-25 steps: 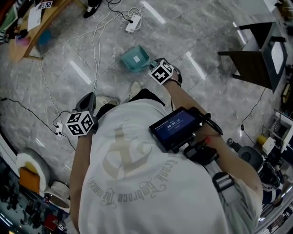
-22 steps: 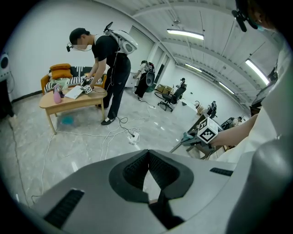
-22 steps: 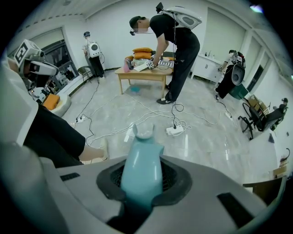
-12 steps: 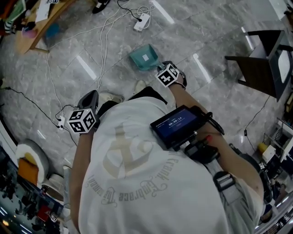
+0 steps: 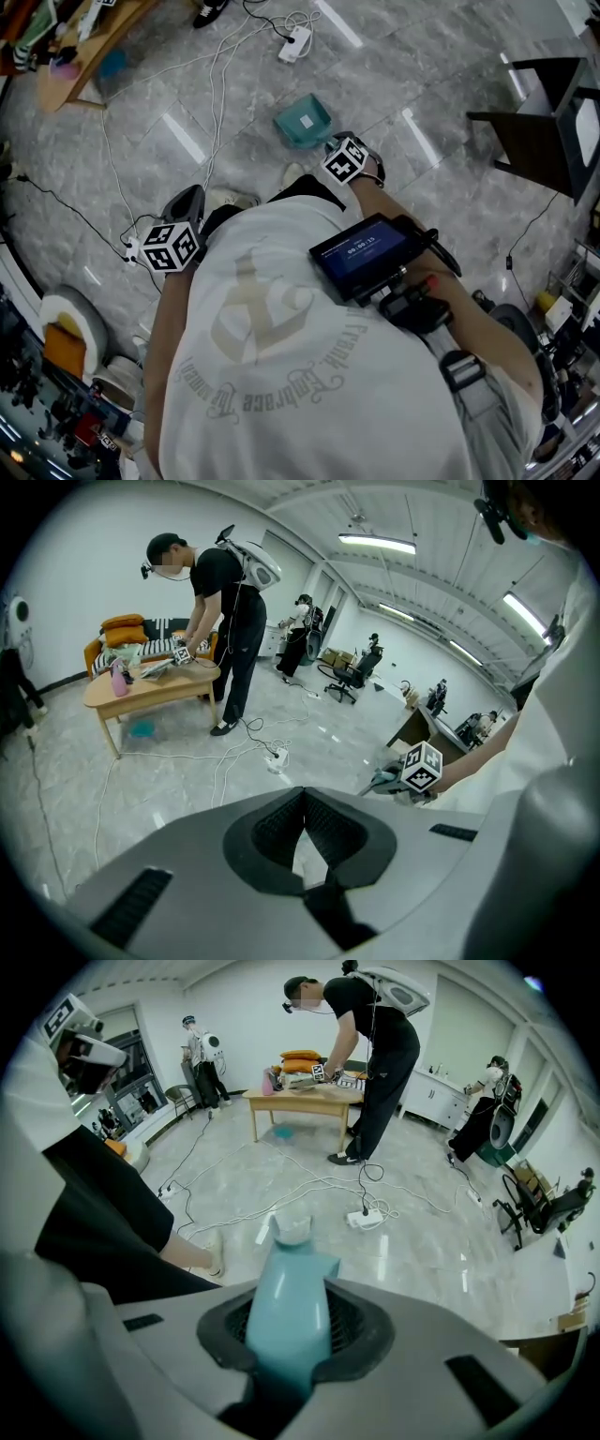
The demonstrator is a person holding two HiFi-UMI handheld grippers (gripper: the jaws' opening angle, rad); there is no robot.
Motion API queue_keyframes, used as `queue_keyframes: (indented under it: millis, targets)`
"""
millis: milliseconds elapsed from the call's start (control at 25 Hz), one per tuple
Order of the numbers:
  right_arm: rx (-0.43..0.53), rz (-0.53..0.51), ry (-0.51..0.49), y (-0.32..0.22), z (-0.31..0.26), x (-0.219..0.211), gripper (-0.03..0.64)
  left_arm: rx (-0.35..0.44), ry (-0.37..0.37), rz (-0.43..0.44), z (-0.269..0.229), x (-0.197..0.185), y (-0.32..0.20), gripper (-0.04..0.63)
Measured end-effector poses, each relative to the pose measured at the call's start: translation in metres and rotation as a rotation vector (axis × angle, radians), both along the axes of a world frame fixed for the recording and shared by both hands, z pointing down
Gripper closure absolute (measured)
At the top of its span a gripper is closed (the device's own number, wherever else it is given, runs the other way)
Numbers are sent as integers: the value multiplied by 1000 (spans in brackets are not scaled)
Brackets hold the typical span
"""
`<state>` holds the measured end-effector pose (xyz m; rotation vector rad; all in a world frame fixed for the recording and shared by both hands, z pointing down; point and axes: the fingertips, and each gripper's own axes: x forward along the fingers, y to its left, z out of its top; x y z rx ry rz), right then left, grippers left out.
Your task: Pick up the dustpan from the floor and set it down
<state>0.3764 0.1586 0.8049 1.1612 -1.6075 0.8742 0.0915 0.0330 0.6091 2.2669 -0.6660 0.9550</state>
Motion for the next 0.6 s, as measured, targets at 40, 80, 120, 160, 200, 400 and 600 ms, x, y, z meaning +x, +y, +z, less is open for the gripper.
queue_keyframes:
  millis: [40,80,120,160,200,400,600]
  targets:
    - [7,-7,-5,-1,0,-2,518,-2,0,11,2,3,0,583]
    - [13,-10,-13,-2,1,-4,515,-5,1,23,4,6,1,583]
    - [19,-6,-23,-2,1,-6,506,-8,2,34,5,9,1,583]
    - [23,2,-33,-1,1,-7,488,-11,5,44,7,12,2,583]
    - [26,13,-40,-1,1,-8,466,-14,7,54,8,15,3,583]
    - [45,60,-47,8,-10,-5,454,-24,23,118,10,30,7,583]
    - [73,89,-33,15,-25,-4,453,-16,56,198,6,40,2,583]
